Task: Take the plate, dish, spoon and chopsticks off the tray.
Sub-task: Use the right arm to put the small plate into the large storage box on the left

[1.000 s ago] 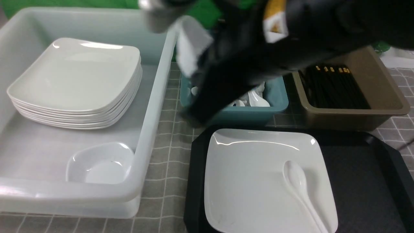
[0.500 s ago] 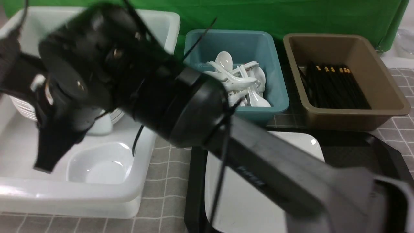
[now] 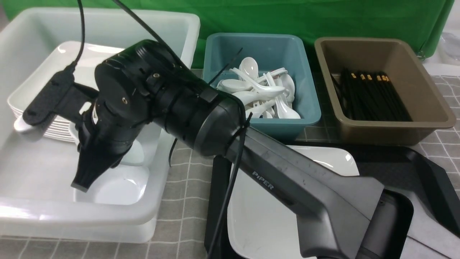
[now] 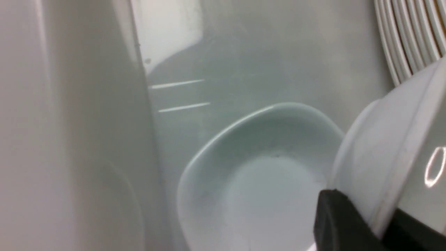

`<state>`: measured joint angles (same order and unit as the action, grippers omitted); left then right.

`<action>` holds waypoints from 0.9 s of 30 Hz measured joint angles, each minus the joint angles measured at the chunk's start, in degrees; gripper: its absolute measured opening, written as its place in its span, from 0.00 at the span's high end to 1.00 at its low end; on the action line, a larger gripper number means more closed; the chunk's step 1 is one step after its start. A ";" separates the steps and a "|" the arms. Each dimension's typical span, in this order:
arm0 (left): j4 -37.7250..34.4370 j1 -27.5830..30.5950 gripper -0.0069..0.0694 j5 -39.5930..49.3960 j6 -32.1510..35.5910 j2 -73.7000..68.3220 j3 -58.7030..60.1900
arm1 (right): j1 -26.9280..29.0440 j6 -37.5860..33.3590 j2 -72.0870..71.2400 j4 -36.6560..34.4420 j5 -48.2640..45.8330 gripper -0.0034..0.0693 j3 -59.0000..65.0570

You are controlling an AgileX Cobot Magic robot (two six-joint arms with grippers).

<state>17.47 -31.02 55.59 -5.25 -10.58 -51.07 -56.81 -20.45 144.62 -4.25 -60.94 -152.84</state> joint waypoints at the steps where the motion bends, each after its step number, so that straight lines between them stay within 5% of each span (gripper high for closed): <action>1: -0.15 0.00 0.90 0.00 0.07 0.00 0.00 | 0.00 0.00 0.00 -0.05 -0.20 0.88 0.53; 9: -1.33 0.00 0.90 -1.04 0.38 0.00 0.00 | -0.52 0.35 -0.16 -0.58 -0.64 0.82 4.51; 21: -4.24 0.00 0.90 -1.35 0.43 0.00 0.00 | -1.18 4.51 -1.77 -0.44 -5.20 0.31 4.38; 27: -5.80 0.00 0.90 -1.71 1.85 0.00 0.00 | -1.18 8.02 -7.86 -0.31 -5.91 0.21 3.33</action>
<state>11.67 -31.02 53.88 -3.40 -10.58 -51.07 -57.99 -12.44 136.76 -4.57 -66.85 -149.51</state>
